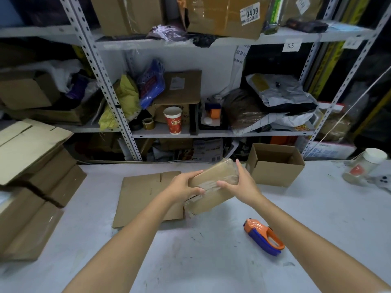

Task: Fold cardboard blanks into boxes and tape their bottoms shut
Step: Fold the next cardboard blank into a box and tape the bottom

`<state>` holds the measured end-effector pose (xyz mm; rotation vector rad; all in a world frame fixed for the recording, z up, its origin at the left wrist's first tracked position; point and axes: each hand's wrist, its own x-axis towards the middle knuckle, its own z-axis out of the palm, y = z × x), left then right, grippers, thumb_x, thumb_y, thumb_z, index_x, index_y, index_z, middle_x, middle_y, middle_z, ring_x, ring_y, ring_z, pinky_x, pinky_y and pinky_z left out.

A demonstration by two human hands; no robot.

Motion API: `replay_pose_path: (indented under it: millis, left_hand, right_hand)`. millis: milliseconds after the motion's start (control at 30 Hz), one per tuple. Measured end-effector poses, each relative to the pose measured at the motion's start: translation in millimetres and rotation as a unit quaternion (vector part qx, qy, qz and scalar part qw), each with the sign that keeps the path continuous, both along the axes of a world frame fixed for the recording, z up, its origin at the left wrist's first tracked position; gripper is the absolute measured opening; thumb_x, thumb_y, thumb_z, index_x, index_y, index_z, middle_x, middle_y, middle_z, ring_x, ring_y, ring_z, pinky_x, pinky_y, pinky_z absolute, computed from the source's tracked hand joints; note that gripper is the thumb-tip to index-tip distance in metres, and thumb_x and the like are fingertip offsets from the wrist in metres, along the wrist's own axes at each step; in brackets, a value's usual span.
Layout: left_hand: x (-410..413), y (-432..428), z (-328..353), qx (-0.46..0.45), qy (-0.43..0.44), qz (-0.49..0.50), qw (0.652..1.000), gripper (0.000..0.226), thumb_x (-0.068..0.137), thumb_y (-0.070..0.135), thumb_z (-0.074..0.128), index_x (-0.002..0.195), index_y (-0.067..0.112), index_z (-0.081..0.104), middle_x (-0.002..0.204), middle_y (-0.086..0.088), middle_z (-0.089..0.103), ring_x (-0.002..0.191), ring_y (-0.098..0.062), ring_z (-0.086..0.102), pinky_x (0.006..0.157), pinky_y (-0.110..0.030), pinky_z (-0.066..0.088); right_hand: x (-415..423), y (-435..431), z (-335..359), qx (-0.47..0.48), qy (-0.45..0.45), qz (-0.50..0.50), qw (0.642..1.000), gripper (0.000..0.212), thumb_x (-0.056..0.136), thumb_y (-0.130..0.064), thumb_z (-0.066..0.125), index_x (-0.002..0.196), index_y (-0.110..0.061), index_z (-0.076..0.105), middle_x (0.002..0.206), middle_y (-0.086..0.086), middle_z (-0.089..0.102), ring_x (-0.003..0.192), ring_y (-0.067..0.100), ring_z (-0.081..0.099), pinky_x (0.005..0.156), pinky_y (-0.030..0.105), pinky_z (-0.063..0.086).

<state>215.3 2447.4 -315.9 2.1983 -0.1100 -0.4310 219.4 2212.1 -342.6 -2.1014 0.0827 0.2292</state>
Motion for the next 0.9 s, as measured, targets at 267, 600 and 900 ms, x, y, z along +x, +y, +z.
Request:
replay_pose_path:
  millis: [267, 600, 900]
  left_hand:
    - [-1, 6, 9, -0.143, -0.019, 0.159, 0.977, 0.072, 0.091, 0.038, 0.070, 0.153, 0.029, 0.036, 0.157, -0.002, 0.037, 0.143, -0.023, 0.035, 0.116, -0.045, 0.036]
    - [-13, -6, -6, -0.170, 0.014, 0.113, 0.979, 0.052, 0.096, 0.023, 0.066, 0.144, 0.023, 0.047, 0.122, 0.003, 0.065, 0.105, -0.009, 0.063, 0.088, -0.026, 0.055]
    - [-8, -5, 16, -0.101, 0.080, -0.021, 0.991, 0.040, 0.094, 0.015, 0.065, 0.130, 0.033, 0.060, 0.116, 0.005, 0.069, 0.109, -0.016, 0.065, 0.097, -0.037, 0.055]
  right_hand:
    - [-12, -14, 0, 0.202, -0.007, -0.118, 0.972, 0.056, 0.087, -0.037, 0.074, 0.135, -0.022, 0.050, 0.115, -0.009, 0.064, 0.101, 0.005, 0.061, 0.076, 0.021, 0.051]
    - [-24, -7, -12, 0.174, 0.076, -0.138, 0.972, 0.080, 0.080, -0.061, 0.071, 0.143, -0.020, 0.044, 0.135, -0.001, 0.056, 0.114, 0.017, 0.057, 0.096, 0.040, 0.052]
    - [-32, -7, 7, -0.057, 0.050, 0.107, 0.991, 0.078, 0.068, -0.064, 0.079, 0.137, -0.046, 0.047, 0.126, -0.020, 0.061, 0.110, 0.004, 0.060, 0.096, 0.038, 0.055]
